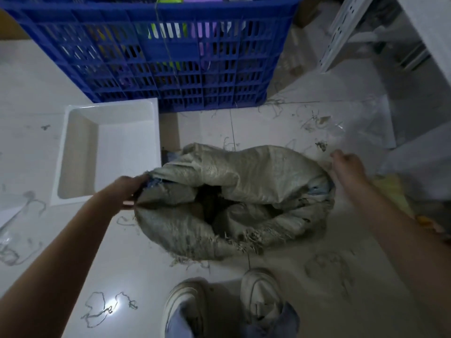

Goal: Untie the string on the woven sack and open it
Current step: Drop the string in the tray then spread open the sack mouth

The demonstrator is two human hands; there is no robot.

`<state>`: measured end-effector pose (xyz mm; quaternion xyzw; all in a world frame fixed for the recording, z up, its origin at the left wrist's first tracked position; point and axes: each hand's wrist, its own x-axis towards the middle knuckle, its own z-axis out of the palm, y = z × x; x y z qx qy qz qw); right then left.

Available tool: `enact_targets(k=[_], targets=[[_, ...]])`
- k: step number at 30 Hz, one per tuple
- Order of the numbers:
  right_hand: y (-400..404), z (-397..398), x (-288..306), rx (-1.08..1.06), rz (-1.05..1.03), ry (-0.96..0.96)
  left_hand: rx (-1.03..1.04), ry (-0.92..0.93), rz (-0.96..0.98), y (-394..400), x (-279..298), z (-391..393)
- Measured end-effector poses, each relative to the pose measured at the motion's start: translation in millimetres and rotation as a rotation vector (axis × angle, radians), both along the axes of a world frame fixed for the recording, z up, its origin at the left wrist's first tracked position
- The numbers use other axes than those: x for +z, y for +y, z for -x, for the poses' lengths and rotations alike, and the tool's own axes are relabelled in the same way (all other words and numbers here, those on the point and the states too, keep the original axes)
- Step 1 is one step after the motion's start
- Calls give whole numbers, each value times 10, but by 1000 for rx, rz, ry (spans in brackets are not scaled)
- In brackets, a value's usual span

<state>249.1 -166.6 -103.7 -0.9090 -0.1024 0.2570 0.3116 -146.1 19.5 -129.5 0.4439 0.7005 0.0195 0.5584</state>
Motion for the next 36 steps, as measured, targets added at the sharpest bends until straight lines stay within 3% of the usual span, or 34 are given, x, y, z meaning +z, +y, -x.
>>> enact_targets(k=[2, 4, 6, 8, 10, 12, 14, 16, 20, 23, 25, 27, 30, 33, 36], targets=[[21, 119, 143, 165, -29, -299, -59, 207, -409, -88, 177, -164], [97, 404, 314, 362, -115, -403, -248, 308, -821, -274, 409, -435], [153, 722, 375, 668, -1, -483, -658, 411, -1038, -559, 503, -766], [189, 968, 246, 996, 246, -570, -1028, 569, -1109, -822, 389, -1021], [185, 1086, 3, 1201, 473, -623, -1177, 712, -1092, -896, 123, -1103], [167, 1061, -216, 1227, 572, -692, -1073, 786, -972, -820, -79, -1060], [168, 1000, -346, 1194, 525, -742, -886, 738, -925, -740, -185, -1000], [203, 923, -419, 1136, 305, -706, -852, 669, -971, -658, -194, -931], [378, 717, -189, 794, -54, -254, -740, 335, -1009, -399, 6, -781], [541, 469, 90, 723, -156, 8, -377, 21, -728, -165, 240, -765], [635, 368, 292, 674, -167, 82, -103, -196, -523, -15, 469, -807], [740, 268, 457, 646, -121, 99, 15, -270, -433, 146, 669, -867], [910, 118, 649, 720, 102, 148, 50, -262, -277, 306, 825, -955], [1045, 76, 529, 878, 396, 90, -141, -62, -144, 379, 618, -991], [1076, 198, 104, 857, 283, -167, -344, 134, -219, 324, 259, -1047]])
